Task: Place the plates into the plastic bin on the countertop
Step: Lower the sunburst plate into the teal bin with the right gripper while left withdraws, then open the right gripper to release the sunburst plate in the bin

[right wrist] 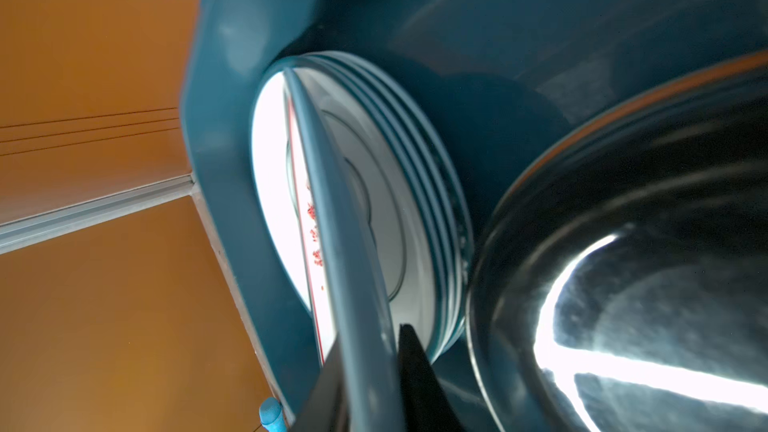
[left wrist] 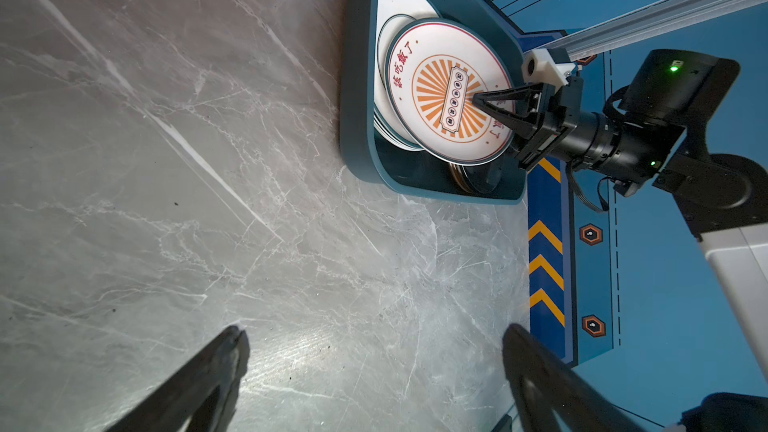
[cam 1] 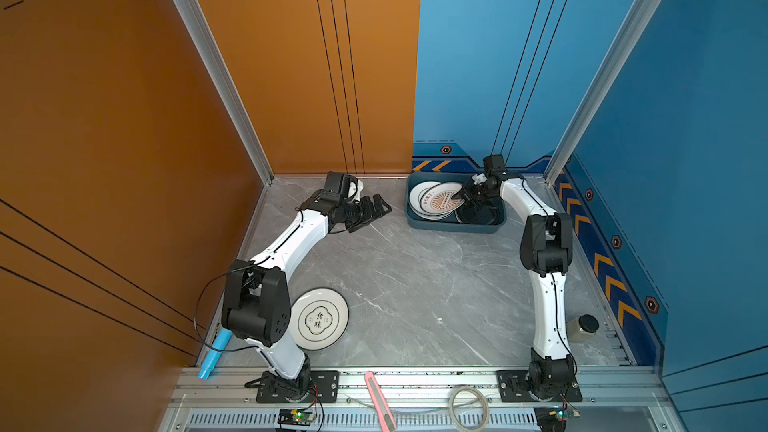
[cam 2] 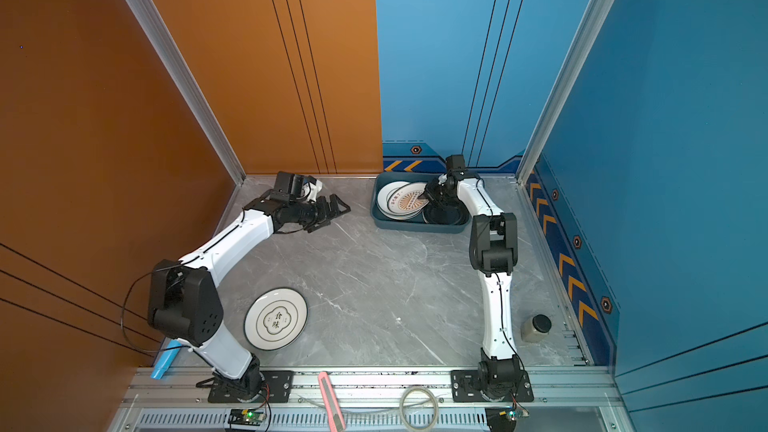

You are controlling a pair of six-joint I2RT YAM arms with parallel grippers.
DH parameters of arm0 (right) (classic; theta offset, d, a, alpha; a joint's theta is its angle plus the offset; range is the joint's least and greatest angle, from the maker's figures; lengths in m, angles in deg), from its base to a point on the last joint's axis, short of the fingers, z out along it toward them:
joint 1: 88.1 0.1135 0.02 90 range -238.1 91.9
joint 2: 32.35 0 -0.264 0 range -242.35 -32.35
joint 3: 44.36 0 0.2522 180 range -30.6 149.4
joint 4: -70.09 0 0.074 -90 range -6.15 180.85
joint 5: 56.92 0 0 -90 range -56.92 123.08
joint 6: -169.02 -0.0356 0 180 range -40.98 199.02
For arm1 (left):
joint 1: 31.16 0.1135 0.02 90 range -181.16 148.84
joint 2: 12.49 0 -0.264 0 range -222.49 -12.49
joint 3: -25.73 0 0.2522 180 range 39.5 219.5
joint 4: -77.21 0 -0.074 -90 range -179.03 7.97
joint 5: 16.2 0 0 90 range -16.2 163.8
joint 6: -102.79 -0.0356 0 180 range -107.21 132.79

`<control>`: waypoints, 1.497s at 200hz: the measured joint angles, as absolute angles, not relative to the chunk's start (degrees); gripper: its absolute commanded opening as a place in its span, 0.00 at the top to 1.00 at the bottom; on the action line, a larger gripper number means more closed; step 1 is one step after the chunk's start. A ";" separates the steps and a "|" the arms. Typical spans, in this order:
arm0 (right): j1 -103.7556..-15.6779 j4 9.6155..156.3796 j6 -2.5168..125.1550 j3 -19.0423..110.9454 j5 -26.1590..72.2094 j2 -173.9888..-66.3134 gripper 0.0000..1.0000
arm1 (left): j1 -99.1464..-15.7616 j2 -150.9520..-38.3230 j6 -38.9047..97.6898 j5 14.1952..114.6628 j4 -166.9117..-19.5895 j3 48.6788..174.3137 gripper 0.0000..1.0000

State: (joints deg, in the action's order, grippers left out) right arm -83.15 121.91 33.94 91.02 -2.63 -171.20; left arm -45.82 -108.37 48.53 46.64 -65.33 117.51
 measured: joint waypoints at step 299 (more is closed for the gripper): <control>-81.62 136.42 41.48 89.47 2.16 -164.95 0.53 | -43.85 -106.88 47.48 46.58 -65.15 114.85 0.02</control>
